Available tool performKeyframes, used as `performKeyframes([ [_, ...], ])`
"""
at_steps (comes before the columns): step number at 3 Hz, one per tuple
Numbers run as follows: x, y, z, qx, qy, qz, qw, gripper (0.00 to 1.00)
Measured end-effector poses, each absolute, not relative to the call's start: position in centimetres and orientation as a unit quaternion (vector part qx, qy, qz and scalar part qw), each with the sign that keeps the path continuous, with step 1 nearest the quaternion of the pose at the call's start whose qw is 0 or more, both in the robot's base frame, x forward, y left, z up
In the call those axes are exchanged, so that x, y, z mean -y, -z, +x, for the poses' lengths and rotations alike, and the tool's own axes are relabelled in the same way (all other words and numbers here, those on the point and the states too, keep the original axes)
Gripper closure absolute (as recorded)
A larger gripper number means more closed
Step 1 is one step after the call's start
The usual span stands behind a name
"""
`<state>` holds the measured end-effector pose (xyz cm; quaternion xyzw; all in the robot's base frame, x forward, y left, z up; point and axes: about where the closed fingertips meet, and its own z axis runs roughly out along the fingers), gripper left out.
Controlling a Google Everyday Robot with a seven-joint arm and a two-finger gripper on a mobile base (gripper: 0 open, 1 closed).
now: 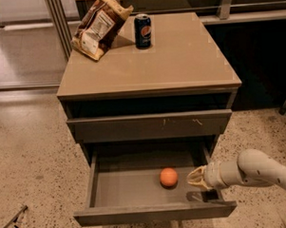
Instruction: Pick orange from middle drawer and place on counter
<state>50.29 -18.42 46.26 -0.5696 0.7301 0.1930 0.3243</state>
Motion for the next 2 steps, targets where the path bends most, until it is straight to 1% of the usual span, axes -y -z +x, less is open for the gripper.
performKeyframes([
  [1, 17.51, -45.66, 50.58, -0.722, -0.205, -0.572, 0.33, 0.81],
  [2, 16.79, -45.08, 51.25, -0.713, -0.213, -0.578, 0.336, 0.58],
])
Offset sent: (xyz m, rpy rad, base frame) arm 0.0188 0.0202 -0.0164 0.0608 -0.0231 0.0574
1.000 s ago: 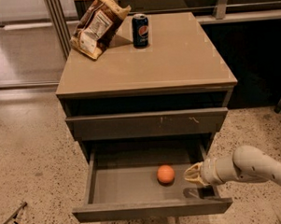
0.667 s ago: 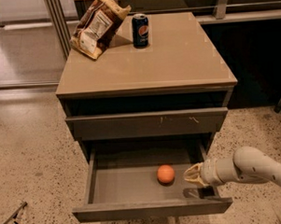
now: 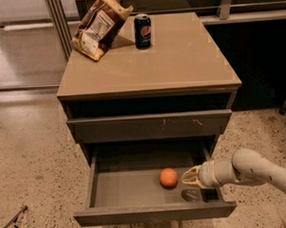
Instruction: Pick orange from middle drawer and place on counter
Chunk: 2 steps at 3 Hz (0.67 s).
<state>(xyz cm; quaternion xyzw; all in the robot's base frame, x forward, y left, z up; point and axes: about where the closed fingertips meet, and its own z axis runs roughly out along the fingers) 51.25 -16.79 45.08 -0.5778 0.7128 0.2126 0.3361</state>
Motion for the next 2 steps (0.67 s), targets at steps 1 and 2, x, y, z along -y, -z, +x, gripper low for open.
performKeyframes([
  [1, 16.3, -44.5, 52.1, -0.706, -0.218, -0.581, 0.341, 0.4],
  [2, 15.4, -43.4, 53.0, -0.7, -0.228, -0.586, 0.339, 0.39],
])
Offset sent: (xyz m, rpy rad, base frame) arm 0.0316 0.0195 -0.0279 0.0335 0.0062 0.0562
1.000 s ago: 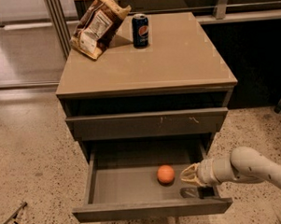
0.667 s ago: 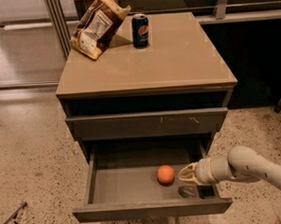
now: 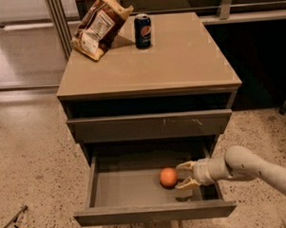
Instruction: Pick orange from middle drawer and place on counter
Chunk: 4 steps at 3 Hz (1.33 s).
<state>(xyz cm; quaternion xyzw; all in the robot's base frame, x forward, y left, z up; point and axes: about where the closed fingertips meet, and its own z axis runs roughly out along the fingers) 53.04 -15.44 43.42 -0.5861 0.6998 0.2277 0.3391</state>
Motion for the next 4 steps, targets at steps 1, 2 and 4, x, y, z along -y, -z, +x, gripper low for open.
performKeyframes([
  [1, 14.6, -42.0, 54.2, -0.694, -0.237, -0.59, 0.339, 0.28],
  [2, 13.7, -40.9, 55.3, -0.687, -0.243, -0.591, 0.345, 0.26],
  [4, 11.1, -39.1, 56.7, -0.669, -0.262, -0.599, 0.353, 0.25],
])
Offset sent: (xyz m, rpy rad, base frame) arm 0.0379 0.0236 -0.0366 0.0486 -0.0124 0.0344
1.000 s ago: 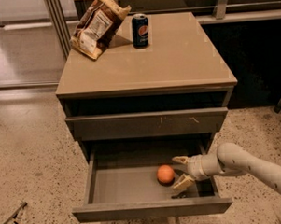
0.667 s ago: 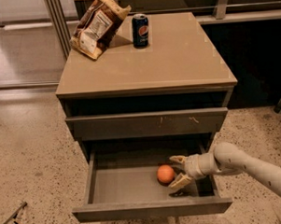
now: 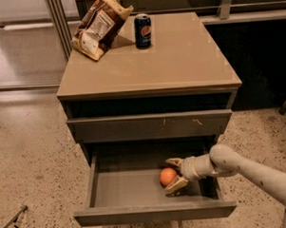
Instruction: Pick orange from middle drawer and place on counter
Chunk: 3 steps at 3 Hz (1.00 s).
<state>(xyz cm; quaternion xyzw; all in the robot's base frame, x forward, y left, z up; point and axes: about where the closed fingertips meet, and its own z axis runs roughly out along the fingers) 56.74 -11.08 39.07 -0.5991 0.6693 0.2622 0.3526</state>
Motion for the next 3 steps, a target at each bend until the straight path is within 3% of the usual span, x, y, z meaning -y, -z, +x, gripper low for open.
performKeyframes([
  [1, 11.07, -39.05, 56.75, -0.669, -0.262, -0.599, 0.353, 0.44],
  [3, 11.06, -39.05, 56.74, -0.669, -0.262, -0.599, 0.353, 0.9],
])
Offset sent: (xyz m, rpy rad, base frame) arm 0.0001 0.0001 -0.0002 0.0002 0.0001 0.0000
